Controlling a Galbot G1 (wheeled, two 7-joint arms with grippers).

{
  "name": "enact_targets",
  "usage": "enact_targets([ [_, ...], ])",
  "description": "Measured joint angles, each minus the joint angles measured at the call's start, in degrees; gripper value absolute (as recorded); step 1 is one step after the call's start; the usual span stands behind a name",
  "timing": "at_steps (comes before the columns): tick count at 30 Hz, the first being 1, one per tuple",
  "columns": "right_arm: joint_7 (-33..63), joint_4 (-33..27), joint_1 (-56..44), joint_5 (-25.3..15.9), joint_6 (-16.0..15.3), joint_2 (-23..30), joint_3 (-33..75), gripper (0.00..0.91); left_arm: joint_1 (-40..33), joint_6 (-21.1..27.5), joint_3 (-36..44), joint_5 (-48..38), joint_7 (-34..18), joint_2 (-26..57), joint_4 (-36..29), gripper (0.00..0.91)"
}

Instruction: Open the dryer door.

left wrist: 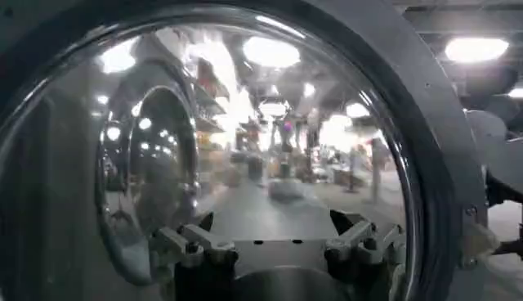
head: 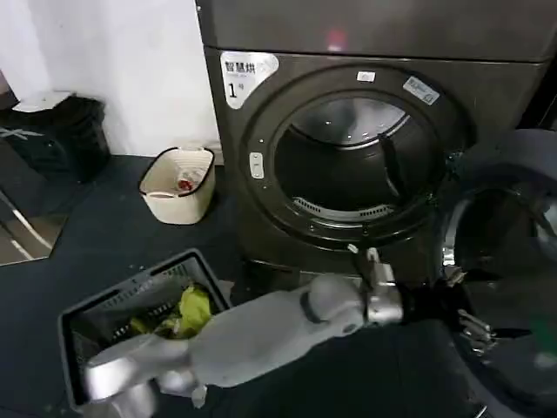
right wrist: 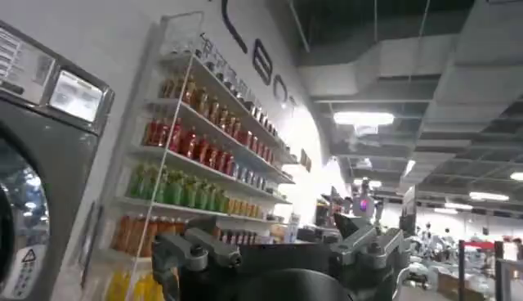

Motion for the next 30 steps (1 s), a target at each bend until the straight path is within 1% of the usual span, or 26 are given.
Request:
enact_targets([
  [4, -0.5, -0.03, 0.22, -0.18, 0.37, 0.13, 0.1, 0.907, -1.05, -1.0, 0.21, 2.75, -2.27, -3.26, 3.68, 0.907],
  [6, -0.51, 0.16, 0.29, -0.18, 0.39, 0.25, -0.11, 0.907, -1.58, -1.39, 0.11, 3.09, -2.55, -4.88, 5.37, 0.907],
  [19, -1.34, 0.44, -0.25, -0.07, 1.14, 0.12, 0.17, 0.907, -3.02, -4.5, -0.56, 5.0, -2.7, -4.87, 13.71, 0.907],
  [23, -1.37, -0.03, -0.29, -0.06, 1.24, -0.22, 0.46, 0.907, -2.94, -5.16, -0.72, 5.91, -2.99, -4.87, 14.72, 0.907],
  [27, -1.47, 0.34, -0.25, -0.04, 1.25, -0.29, 0.4, 0.907, -2.75, -6.51, -0.83, 6.4, -3.3, -4.88, 14.11, 0.907],
  [30, -1.49, 0.39, -0.27, -0.02, 1.24, -0.27, 0.37, 0.907, -2.48, -9.76, -0.35, 7.24, -5.7, -4.88, 13.53, 0.907],
])
